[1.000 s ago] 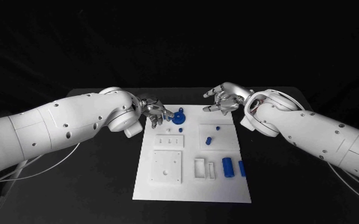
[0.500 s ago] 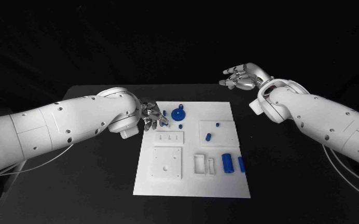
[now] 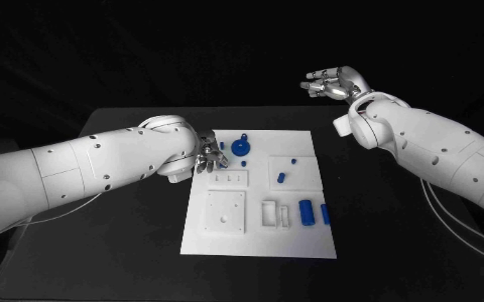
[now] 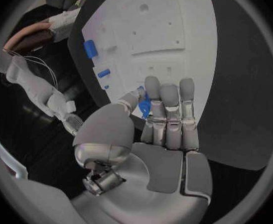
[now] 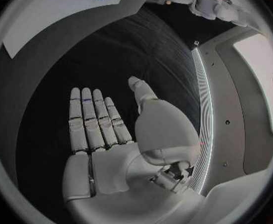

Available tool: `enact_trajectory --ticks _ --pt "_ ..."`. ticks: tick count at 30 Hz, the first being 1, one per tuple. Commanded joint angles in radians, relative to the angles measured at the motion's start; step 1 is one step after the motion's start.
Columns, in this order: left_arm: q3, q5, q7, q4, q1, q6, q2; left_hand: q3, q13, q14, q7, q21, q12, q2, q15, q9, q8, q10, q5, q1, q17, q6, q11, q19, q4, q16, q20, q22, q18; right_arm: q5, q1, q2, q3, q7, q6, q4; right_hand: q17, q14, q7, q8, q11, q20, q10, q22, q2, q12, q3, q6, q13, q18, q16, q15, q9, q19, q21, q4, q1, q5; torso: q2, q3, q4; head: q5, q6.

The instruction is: Assemble the parts on the task board

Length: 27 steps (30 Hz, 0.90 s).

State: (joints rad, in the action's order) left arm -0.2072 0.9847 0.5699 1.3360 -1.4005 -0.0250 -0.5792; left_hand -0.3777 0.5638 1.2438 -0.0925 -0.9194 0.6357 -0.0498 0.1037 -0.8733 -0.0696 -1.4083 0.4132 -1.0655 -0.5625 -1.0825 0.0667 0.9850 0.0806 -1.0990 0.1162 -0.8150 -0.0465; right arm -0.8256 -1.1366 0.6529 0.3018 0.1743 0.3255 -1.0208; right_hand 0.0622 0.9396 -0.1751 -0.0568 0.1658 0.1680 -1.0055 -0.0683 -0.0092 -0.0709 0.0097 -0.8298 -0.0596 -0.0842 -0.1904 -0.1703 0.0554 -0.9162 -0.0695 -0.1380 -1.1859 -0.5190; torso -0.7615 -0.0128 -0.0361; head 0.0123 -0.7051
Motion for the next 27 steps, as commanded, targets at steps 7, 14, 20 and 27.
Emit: enact_trajectory --ticks 7,14,20,27 --pt "-0.012 0.021 0.019 -0.014 0.011 0.004 0.02 -0.165 0.007 0.013 0.086 -0.005 -0.007 -0.004 -0.001 0.02 -0.002 -0.012 0.005 0.028 -0.01 -0.14 0.0 0.007 0.188 0.005 0.001 -0.002 -0.009 0.048 -0.008 -0.02 0.001 0.023 0.007 0.006 -0.001 0.009 0.002 0.002 0.004 0.004 0.01 0.001 -0.01 0.006 -0.003 0.007 0.001 -0.01 0.011 -0.003 0.0 0.013 -0.003 0.001 0.005 -0.027 -0.001 -0.0003 0.0022 0.003 -0.011" --pt "-0.017 0.013 0.014 -0.023 0.022 0.006 0.031 -0.164 0.008 0.014 0.087 -0.005 -0.007 -0.005 -0.001 0.022 -0.002 -0.013 0.004 0.034 -0.012 -0.145 0.0 0.008 0.19 0.005 0.0 -0.002 -0.009 0.047 -0.009 -0.027 0.001 0.011 0.012 0.003 -0.001 0.011 0.0 0.002 0.006 0.004 0.009 0.001 -0.012 0.006 0.001 0.008 0.001 -0.011 0.012 -0.003 0.0 0.013 -0.004 0.0 0.003 -0.033 -0.001 -0.0006 0.0022 0.005 -0.017" --pt "-0.019 0.002 0.011 -0.028 0.025 0.005 0.04 -0.163 0.009 0.014 0.088 -0.003 -0.007 -0.008 -0.001 0.025 -0.002 -0.013 -0.001 0.038 -0.013 -0.147 0.0 0.008 0.19 0.007 0.0 -0.001 -0.009 0.046 -0.009 -0.034 0.001 -0.004 0.013 0.007 -0.001 0.011 -0.002 0.002 0.006 0.004 0.011 0.001 -0.011 0.006 0.002 0.011 0.001 -0.01 0.014 -0.004 -0.001 0.014 -0.003 0.002 0.006 -0.049 -0.001 -0.0009 0.0012 0.007 -0.023" --pt "-0.02 -0.004 0.011 -0.027 0.026 0.002 0.042 -0.161 0.01 0.016 0.09 -0.001 -0.006 -0.008 0.0 0.025 -0.003 -0.015 -0.002 0.042 -0.014 -0.152 0.001 0.01 0.189 0.007 0.0 0.001 -0.008 0.046 -0.009 -0.039 0.001 -0.01 0.012 0.01 -0.001 0.01 -0.002 0.002 0.006 0.004 0.011 0.001 -0.012 0.006 0.006 0.009 0.001 -0.011 0.014 -0.004 0.0 0.014 -0.003 -0.003 0.001 -0.05 0.0 -0.0008 0.0006 0.008 -0.026"
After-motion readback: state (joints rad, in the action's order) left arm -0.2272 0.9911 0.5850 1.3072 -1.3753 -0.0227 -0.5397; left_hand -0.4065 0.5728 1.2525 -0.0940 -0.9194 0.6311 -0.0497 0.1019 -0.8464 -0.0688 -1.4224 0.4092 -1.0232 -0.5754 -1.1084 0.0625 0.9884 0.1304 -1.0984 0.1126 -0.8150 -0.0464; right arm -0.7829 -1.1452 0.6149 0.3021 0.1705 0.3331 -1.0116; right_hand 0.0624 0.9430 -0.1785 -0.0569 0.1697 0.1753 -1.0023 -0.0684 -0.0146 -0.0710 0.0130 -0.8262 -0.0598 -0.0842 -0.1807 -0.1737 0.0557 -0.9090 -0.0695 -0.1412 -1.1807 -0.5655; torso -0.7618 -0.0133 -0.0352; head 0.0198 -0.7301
